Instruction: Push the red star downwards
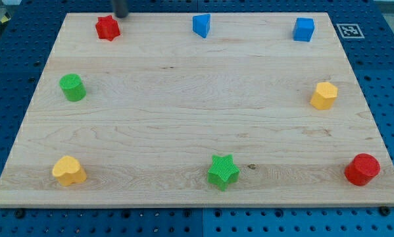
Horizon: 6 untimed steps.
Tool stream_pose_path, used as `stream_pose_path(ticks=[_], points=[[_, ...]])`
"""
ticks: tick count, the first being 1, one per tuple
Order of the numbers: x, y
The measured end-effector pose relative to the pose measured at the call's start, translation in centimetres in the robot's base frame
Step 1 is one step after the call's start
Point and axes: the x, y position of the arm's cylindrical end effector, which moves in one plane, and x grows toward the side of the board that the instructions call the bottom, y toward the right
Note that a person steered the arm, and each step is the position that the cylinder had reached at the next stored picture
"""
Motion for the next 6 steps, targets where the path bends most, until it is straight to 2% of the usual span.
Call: stream_pose_path(ticks=[1, 5, 6], points=[[0.1, -4.4], [9.0, 4.0], [9.0, 1.9]])
